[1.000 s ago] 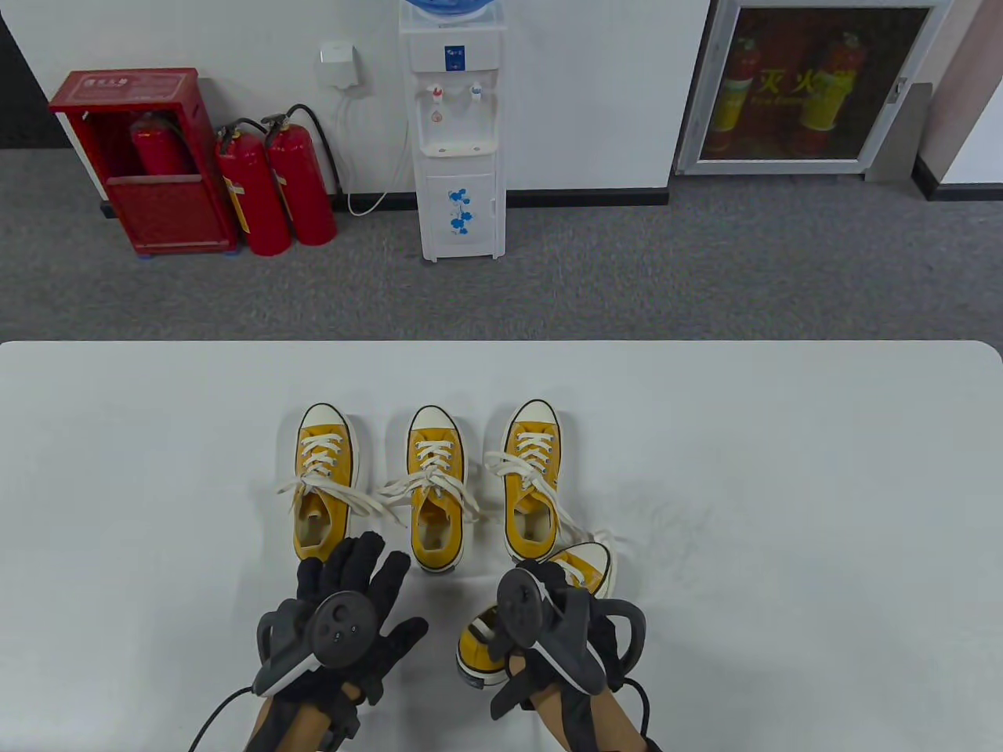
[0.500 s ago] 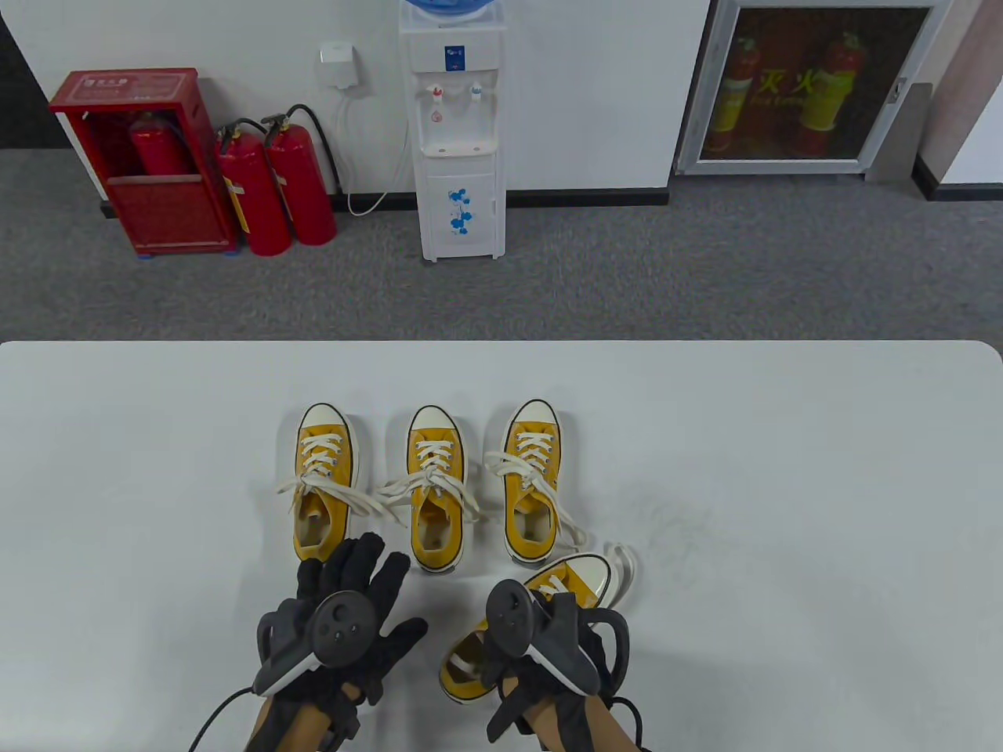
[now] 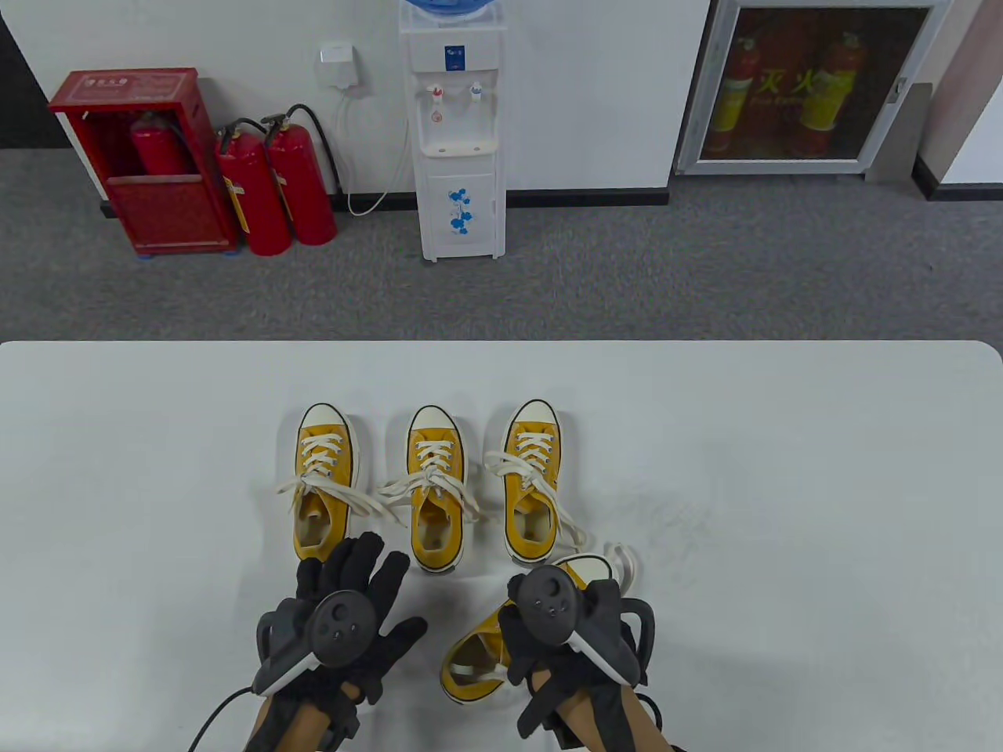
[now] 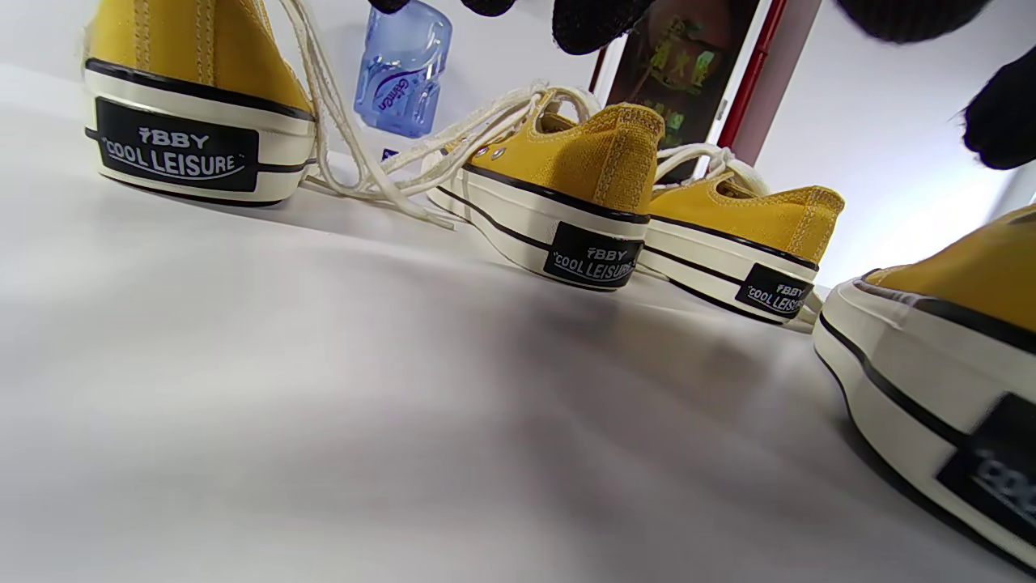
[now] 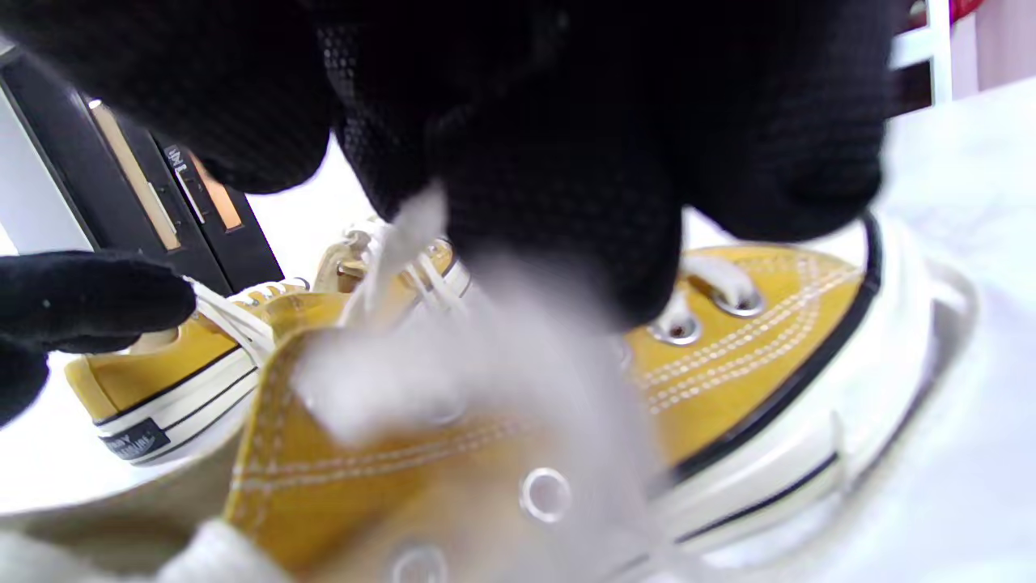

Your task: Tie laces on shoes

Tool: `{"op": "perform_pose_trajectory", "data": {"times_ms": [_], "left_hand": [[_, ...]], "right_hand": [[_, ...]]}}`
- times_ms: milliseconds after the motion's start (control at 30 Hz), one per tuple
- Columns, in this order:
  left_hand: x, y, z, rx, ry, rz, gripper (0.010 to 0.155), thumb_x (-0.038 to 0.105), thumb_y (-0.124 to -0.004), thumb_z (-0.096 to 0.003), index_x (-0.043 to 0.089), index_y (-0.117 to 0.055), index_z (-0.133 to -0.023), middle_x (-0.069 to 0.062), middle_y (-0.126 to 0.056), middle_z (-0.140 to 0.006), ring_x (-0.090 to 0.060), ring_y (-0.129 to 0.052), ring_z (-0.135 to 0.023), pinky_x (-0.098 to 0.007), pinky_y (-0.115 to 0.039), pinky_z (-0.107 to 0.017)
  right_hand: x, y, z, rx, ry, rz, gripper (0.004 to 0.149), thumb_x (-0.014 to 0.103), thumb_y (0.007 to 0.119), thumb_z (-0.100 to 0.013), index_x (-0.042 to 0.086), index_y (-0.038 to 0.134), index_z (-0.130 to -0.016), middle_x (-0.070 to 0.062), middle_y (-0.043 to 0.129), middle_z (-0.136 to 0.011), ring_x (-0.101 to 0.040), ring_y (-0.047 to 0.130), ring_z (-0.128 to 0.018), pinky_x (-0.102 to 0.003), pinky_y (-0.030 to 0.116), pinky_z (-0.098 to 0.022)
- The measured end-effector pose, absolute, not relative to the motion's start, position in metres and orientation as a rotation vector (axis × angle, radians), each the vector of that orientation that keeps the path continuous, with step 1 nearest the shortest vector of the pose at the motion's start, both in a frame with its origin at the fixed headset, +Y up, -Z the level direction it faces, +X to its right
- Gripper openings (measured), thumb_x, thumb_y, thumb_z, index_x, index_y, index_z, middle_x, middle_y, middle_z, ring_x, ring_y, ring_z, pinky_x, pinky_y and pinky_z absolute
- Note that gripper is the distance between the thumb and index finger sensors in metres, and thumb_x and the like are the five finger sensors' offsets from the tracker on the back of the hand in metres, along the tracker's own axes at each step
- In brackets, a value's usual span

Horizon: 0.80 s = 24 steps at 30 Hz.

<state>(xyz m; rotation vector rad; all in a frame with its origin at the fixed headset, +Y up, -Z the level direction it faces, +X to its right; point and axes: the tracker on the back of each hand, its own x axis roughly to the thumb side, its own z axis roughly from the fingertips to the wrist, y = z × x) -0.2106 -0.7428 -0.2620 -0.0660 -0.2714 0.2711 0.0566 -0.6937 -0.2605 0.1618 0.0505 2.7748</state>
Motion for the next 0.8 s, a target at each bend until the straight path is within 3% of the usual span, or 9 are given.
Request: {"op": "perform_pose_trajectory", "data": {"times_ms": [400,567,800], "left_hand": [[-0.211,-0.744,-0.262,-0.068,-0.270,0.272,0.086,0.074,-0.060,-0.0436,0.033,-0.038,-0.116,-0.008,-0.021,-0.126,-0.045,-0.025,-0.118,-0.078,-0.019,-0.074],[-0.211,-0.744,-0.262,-0.069,-0.269,0.273,0.086,0.074,-0.060,-0.0436,0.033,-0.038,-0.116,-0.008,-0.021,-0.126,-0.045,-0.025,-0.118,-0.078,-0.019,-0.074],[-0.212,-0.743,-0.262,-0.071,-0.268,0.273,0.086,0.074,-0.060,-0.0436,0.033,-0.038,-0.116,-0.008,-0.021,-0.126,-0.045,-0.025,-0.118,-0.078,-0.019,-0.074]], "right_hand": [[0.098,-0.691,-0.256,0.107,-0.049,2.672,0.056,0.047,0.083,-0.043,0.020,0.084,-0.092,-0.009,0.081,-0.094,-0.032,0.095,-0.075,-0.057,0.072,-0.060],[0.114,-0.701,-0.261,0.032,-0.014,2.677,0.057,0.046,0.084,-0.042,0.019,0.083,-0.093,-0.010,0.080,-0.093,-0.029,0.096,-0.070,-0.055,0.074,-0.058],[0.121,-0.717,-0.264,0.021,0.058,2.680,0.065,0.049,0.089,-0.039,0.019,0.078,-0.097,-0.009,0.082,-0.085,-0.018,0.096,-0.050,-0.048,0.078,-0.049]]}}
